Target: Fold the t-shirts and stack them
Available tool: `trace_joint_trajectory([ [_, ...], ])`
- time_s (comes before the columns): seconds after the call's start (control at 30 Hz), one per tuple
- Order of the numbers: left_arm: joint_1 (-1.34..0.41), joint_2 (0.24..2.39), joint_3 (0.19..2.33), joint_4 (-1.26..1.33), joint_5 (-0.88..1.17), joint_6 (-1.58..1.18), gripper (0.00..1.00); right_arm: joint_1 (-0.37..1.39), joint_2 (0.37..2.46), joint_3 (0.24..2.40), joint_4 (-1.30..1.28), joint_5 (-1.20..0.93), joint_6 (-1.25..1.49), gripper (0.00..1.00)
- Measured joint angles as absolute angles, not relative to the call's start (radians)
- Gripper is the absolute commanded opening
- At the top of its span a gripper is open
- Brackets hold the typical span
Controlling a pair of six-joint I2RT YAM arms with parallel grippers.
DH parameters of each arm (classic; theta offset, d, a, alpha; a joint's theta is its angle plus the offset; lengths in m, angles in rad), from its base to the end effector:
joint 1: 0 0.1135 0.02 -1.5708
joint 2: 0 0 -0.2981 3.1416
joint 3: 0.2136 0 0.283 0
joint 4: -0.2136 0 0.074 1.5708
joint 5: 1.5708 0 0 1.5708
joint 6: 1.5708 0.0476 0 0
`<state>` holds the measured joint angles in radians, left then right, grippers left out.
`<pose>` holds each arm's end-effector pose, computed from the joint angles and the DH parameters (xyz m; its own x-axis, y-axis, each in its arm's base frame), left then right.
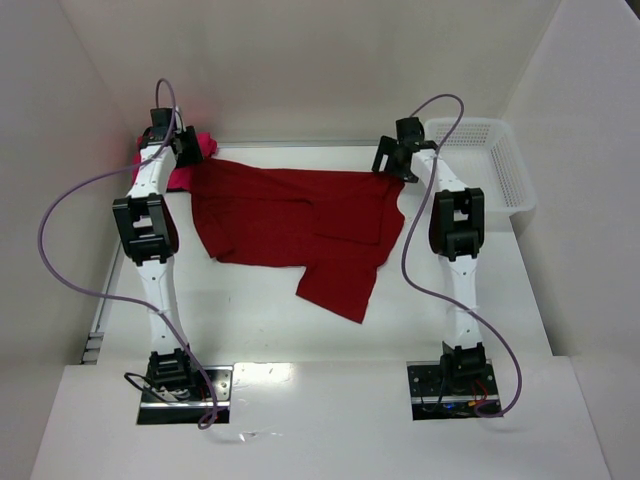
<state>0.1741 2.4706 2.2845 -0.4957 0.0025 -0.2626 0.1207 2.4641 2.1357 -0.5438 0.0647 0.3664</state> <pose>0.6213 0.1091 0.2300 -0.5549 -0.3612 -0.7494 -0.3265 0.9231 -0.2031 0.6075 0.0706 0.1749 -0.7380 0.2706 -0.6182 0.1987 0.9626 0.1842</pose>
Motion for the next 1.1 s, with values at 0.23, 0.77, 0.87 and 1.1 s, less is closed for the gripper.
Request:
trace_joint_trajectory([
  [0.23,0.174,2.318,2.125,-0.550,0.022,-0.248,0.78,0.120,2.454,2.215,-0.551,-0.054,0.357,1.00],
  [0.77,0.148,1.688,1.449,-0.570,0.188,-0.323,0.75,0.324,2.194,2.100,-0.532,-0.172,0.325,1.00],
  [0.87,0.122,1.697,1.323,-0.584,0.203,-0.351,0.75,0.327,2.148,1.994,-0.531,-0.168,0.326,1.00],
  [1.1,0.105,1.628,1.133,-0.578,0.203,-0.452,0.74,0.313,2.105,1.874,-0.531,-0.134,0.336,1.00],
])
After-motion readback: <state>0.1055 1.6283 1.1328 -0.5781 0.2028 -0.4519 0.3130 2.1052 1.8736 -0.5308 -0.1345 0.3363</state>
